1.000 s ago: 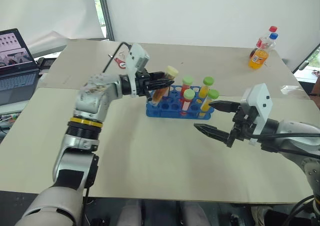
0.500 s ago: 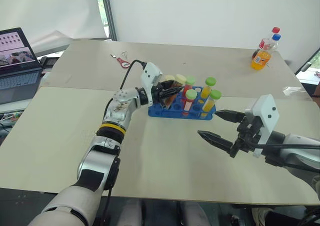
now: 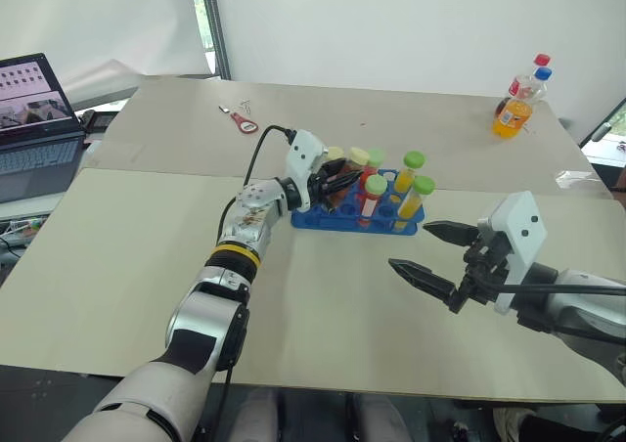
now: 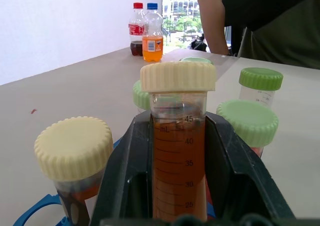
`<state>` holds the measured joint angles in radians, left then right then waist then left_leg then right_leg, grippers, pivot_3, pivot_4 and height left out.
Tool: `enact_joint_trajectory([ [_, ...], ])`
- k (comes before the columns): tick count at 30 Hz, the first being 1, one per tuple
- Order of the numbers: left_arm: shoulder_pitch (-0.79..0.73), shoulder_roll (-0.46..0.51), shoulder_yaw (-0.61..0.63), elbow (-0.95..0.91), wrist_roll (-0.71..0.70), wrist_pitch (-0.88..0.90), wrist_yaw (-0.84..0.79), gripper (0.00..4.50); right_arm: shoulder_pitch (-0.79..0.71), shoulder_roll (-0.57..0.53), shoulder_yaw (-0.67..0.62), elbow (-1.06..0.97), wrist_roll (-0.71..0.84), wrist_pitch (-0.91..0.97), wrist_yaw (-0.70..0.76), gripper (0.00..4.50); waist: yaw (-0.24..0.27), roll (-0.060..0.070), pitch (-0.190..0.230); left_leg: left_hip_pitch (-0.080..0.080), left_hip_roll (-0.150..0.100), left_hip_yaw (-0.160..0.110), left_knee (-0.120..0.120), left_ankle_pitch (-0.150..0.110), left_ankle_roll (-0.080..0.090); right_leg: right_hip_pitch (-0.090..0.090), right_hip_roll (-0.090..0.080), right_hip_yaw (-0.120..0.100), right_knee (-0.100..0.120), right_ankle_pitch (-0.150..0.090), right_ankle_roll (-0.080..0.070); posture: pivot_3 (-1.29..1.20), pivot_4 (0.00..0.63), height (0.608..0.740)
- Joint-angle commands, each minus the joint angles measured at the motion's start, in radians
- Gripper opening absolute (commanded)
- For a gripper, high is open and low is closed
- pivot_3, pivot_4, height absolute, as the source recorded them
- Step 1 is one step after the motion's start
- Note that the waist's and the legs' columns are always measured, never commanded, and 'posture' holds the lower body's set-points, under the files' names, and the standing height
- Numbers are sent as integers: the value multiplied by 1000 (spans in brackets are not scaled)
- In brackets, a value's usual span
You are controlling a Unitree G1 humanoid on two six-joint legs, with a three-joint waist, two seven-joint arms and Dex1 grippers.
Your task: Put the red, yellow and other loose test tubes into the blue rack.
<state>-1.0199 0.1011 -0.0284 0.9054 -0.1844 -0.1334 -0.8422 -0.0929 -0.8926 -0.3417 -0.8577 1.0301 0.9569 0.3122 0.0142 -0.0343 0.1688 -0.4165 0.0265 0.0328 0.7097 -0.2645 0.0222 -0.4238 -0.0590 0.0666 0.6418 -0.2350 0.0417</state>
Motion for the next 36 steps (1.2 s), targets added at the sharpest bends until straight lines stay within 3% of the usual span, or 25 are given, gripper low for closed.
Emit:
enact_joint_trajectory([
  [1, 9, -21, 11, -13, 8, -60, 23, 889, -3, -11, -32, -25, 13, -5, -29, 4500, 0, 0, 0, 0, 0, 0, 0, 0, 0, 0, 0, 0, 0, 0, 0, 0, 150, 733],
  [7, 102, -55, 52, -49, 10, -207, 128, 889, -34, 17, 0, -30, -13, -16, -116, 4500, 0, 0, 0, 0, 0, -2, 0, 0, 0, 0, 0, 0, 0, 0, 0, 0, 150, 733],
  [16, 223, -64, 31, -124, 30, -239, 153, 889, -96, 47, 36, 4, -47, -20, -186, 4500, -3, 0, 0, 1, 0, -2, 1, 0, 0, 1, 0, 0, 1, 0, 0, 0, 150, 733],
  [24, 298, 22, -14, -235, 36, -166, 45, 4491, -124, 33, 54, 61, -106, -34, -130, 4500, -5, 1, 0, 1, 0, -2, 0, 0, 0, 0, 0, 0, 1, 0, 0, 0, 150, 733],
  [30, 437, 206, -11, -529, 9, 70, -26, 4491, -140, -16, 62, 139, -197, -88, 10, 4500, -11, 1, -1, 1, 1, -2, 0, 0, 0, 0, 0, 0, 1, 0, 0, 0, 150, 733],
  [36, 525, 514, 44, -794, 1, 346, -94, 4491, -80, -138, -13, 325, -284, -245, 351, 4500, -12, 1, -1, 2, 3, -3, 0, 0, 0, 0, 0, 0, 1, 0, 0, 0, 150, 733],
])
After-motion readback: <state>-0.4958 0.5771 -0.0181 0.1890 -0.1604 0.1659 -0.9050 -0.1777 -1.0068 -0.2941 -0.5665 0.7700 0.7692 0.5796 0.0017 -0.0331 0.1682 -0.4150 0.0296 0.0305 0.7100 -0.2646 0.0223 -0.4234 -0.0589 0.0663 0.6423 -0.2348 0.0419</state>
